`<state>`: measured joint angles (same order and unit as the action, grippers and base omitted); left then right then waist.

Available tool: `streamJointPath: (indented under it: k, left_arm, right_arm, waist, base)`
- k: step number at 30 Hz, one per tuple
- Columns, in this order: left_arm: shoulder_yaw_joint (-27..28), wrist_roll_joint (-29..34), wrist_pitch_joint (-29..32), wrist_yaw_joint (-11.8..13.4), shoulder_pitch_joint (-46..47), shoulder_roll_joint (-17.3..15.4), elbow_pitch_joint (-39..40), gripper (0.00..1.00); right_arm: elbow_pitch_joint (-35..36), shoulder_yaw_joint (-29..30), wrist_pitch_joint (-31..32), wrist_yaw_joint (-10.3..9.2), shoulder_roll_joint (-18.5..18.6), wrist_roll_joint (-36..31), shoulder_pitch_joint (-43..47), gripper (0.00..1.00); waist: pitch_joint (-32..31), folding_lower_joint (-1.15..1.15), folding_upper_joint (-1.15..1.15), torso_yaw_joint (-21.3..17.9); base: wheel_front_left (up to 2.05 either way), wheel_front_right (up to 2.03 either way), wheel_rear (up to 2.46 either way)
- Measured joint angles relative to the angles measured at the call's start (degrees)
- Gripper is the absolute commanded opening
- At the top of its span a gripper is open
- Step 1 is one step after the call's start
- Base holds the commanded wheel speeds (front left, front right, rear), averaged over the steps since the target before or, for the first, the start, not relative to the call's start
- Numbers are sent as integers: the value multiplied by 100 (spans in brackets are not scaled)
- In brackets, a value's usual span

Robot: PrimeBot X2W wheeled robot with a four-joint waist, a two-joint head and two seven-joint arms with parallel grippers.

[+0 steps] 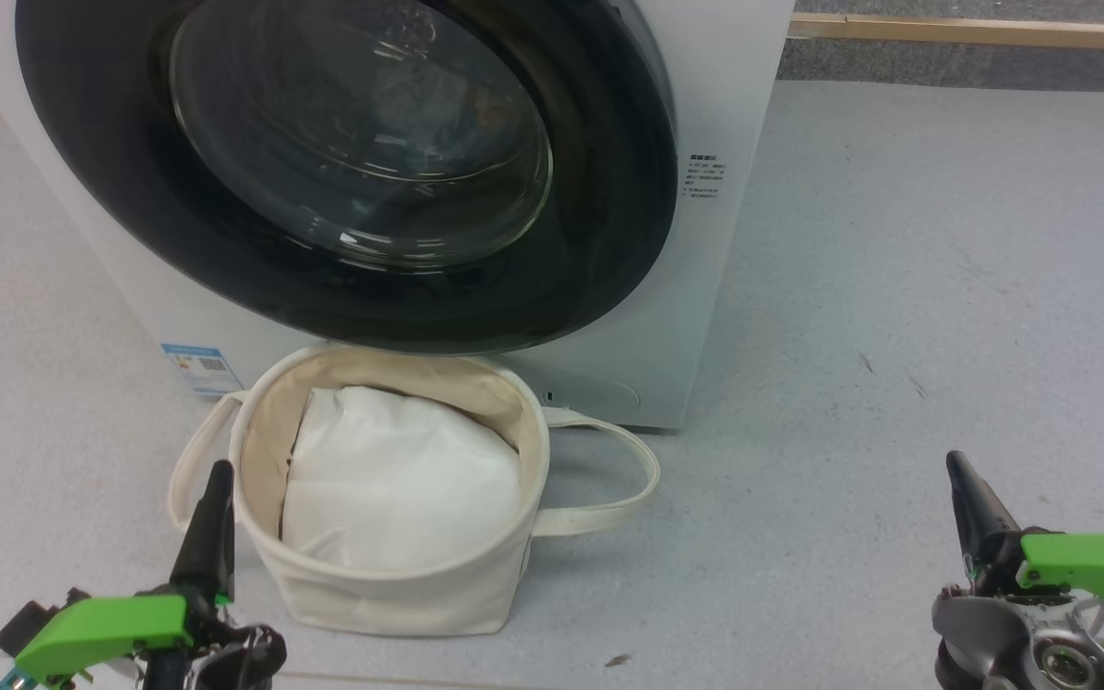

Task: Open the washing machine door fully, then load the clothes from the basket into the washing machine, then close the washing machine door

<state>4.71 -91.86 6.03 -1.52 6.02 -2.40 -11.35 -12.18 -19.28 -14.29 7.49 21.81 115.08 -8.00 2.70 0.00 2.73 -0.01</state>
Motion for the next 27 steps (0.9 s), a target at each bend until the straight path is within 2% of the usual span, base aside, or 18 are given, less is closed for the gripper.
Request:
streamJointPath:
  k: [27]
  left_arm:
    - [0,0,0,0,0,0,0,0]
  right_arm:
    - [3,-3,-1,0,3,0,0,0]
  waist:
    - [0,0,0,0]
  base:
    - [0,0,0]
